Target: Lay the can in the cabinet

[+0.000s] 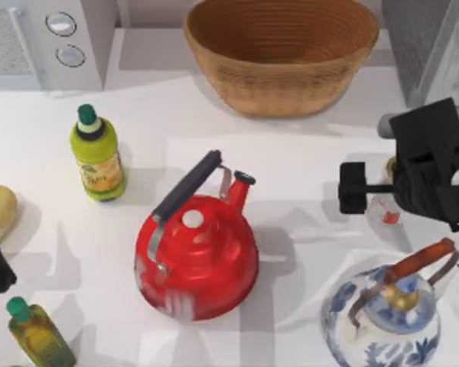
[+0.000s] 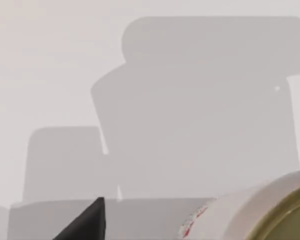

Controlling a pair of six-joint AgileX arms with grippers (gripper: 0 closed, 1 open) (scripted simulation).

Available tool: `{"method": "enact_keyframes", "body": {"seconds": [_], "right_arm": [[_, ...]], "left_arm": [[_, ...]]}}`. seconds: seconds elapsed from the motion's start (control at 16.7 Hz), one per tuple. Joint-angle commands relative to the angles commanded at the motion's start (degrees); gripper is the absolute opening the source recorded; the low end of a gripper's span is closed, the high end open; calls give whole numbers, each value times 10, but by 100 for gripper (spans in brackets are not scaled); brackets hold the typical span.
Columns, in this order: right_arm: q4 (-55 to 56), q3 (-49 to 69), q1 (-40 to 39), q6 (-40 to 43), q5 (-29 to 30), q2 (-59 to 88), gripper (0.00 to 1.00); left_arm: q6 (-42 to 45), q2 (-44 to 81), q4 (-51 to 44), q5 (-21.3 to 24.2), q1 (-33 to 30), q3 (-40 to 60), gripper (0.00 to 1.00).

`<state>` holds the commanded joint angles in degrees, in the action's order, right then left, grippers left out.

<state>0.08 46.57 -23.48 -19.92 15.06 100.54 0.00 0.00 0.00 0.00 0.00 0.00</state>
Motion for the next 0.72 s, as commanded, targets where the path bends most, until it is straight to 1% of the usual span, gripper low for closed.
{"method": "enact_keyframes", "body": {"seconds": [0.18,0.36,0.72], "right_arm": [[28,-3,-1,-1,1,26,100],[28,-3,-1,-1,1,26,100],[28,-3,-1,-1,1,26,55]], "left_arm": [[0,0,0,0,0,0,100],[0,0,0,0,0,0,100],[0,0,0,0,0,0,100]]}}
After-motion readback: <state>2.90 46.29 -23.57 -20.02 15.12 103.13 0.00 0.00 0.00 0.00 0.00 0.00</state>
